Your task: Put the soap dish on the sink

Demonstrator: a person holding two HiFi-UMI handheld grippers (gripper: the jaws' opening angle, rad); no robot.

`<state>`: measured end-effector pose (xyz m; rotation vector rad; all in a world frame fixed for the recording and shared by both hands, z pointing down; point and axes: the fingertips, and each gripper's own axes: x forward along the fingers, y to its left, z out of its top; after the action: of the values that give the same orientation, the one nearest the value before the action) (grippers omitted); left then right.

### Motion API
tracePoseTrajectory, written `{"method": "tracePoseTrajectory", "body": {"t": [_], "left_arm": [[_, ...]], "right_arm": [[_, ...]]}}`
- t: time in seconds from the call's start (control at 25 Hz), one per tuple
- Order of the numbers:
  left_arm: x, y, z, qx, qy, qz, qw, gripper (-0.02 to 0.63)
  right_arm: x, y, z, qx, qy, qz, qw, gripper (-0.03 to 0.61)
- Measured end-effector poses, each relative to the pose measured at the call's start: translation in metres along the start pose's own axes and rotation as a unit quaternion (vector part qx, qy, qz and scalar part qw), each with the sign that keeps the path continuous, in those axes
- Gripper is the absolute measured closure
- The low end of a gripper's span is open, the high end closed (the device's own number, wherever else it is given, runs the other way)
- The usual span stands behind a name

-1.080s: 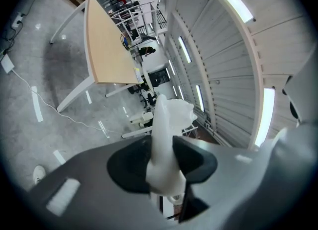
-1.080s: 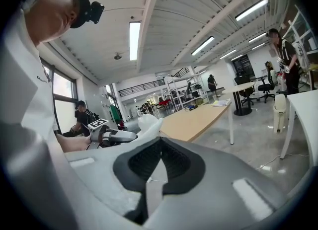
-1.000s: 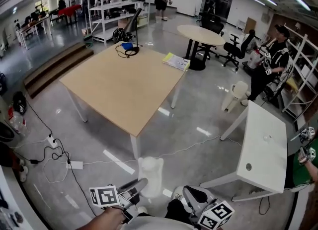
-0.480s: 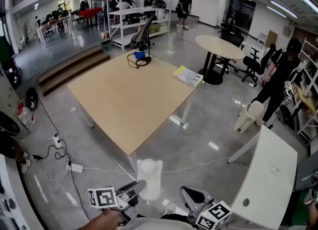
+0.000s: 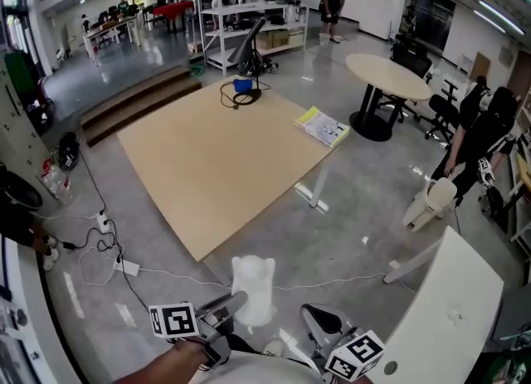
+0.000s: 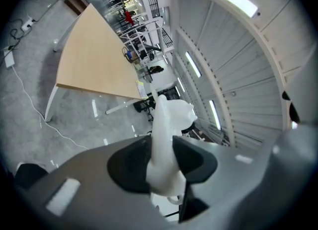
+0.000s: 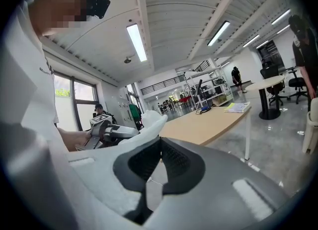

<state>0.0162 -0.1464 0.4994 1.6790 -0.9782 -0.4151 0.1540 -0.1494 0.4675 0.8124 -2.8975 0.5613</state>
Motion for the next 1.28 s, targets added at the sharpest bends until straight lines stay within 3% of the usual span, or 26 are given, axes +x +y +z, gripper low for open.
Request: {"method": "tracePoseTrajectory", "body": {"t": [0.2, 0.32, 0.44, 0.52, 0.68, 0.76, 0.88, 1.12, 1.28], "left_arm": [[0.021, -0.003, 0.011, 0.01, 0.004, 0.023, 0.9997, 0.468], [0.047, -0.01, 0.017, -0.008, 0.005, -0.009, 0.9999, 0.468], [0.063, -0.005, 0.029, -0.008, 0.008, -0.005, 0.9999, 0.468], [0.075, 0.003, 0.043, 0.009, 0.009, 0.013, 0.9998, 0.468], [0.117, 0.0, 0.077, 0.002, 0.001, -0.011, 0.9999, 0.468], [0.133, 0.002, 0.092, 0.003, 0.004, -0.008, 1.0, 0.468], [0.166, -0.003, 0.118, -0.017, -0.002, -0.046, 0.9988, 0.468], [0.214, 0.011, 0.179, -0.012, -0.018, -0.063, 0.9978, 0.469], [0.22, 0.029, 0.192, -0.02, -0.022, -0.03, 0.9991, 0.469]], "right_arm": [[0.0, -0.023, 0.005, 0.018, -0.004, -0.003, 1.0, 0.577], [0.004, -0.043, 0.008, 0.022, -0.001, -0.01, 1.0, 0.577], [0.008, -0.059, 0.018, 0.017, -0.004, -0.017, 1.0, 0.577], [0.011, -0.077, 0.026, 0.012, -0.004, -0.033, 0.999, 0.577], [0.022, -0.123, 0.052, 0.002, -0.003, -0.06, 0.998, 0.577], [0.035, -0.137, 0.068, -0.007, -0.001, -0.061, 0.998, 0.577], [0.06, -0.154, 0.091, -0.025, 0.006, -0.051, 0.998, 0.577], [0.107, -0.198, 0.117, -0.044, 0.026, -0.057, 0.997, 0.577], [0.126, -0.206, 0.119, -0.044, 0.038, -0.04, 0.998, 0.577]]}}
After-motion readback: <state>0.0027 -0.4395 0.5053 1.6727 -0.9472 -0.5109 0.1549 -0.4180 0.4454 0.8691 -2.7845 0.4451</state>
